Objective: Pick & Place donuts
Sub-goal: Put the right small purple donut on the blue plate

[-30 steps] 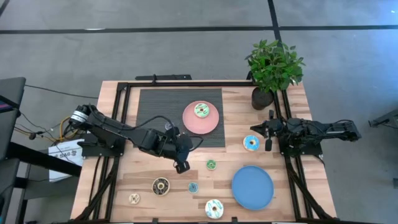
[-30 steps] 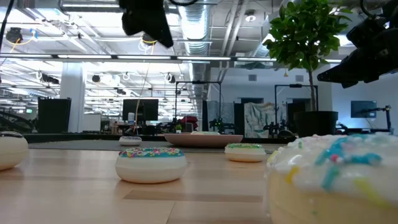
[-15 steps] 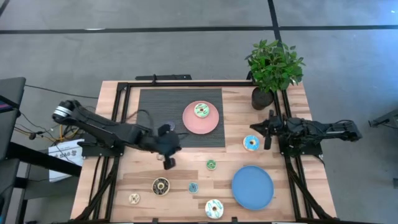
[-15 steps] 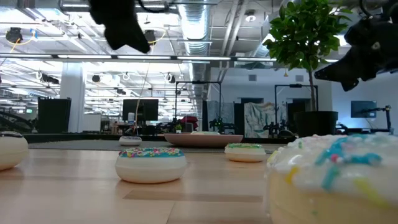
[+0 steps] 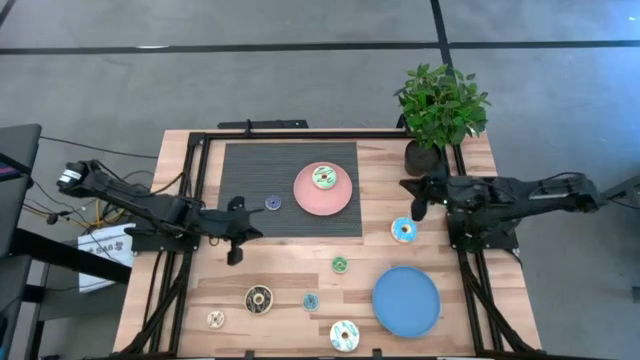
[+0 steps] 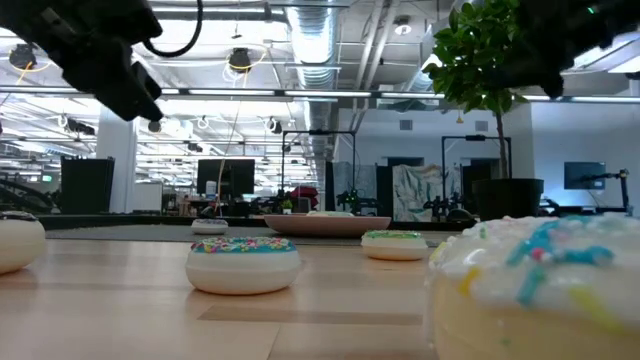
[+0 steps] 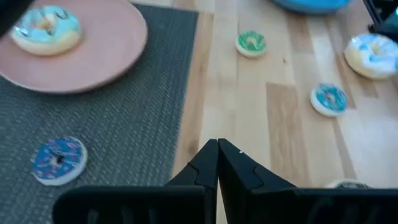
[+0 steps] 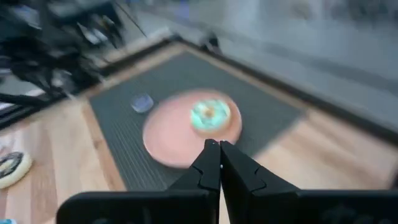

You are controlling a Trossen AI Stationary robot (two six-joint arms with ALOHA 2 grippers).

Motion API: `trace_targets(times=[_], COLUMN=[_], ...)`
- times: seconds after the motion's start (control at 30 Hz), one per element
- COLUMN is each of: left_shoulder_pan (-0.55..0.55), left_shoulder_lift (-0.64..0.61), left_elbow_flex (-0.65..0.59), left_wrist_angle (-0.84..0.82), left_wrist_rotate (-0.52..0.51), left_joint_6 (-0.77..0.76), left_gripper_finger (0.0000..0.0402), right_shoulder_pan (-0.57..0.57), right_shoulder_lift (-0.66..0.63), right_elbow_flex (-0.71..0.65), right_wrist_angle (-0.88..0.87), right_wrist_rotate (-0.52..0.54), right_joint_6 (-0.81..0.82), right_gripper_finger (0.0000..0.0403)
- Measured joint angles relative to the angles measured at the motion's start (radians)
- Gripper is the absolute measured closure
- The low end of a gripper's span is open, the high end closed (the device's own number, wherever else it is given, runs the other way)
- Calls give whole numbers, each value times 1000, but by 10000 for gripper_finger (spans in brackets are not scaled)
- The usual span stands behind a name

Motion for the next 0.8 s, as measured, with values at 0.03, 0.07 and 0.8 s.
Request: trace_targets(times=[0.03,0.07,0.8], left_shoulder_pan=[4,6,52], left_shoulder_lift=[-10,-16,-12], left_elbow_flex=[-7,-11,-11], left_wrist_angle=[-2,-9,17], left_wrist_rotate=[0,-2,1], left_joint_6=[0,5,34], left_gripper_finger=[401,401,401], right_shoulder_pan=[0,0,-223], right_shoulder_lift=[44,88,469], right_elbow_flex=[55,106,263], right_wrist_angle=[-101,-204,-851], right_wrist_rotate=[1,2,-277], right_joint_6=[75,154,646], right_gripper_finger=[403,403,324])
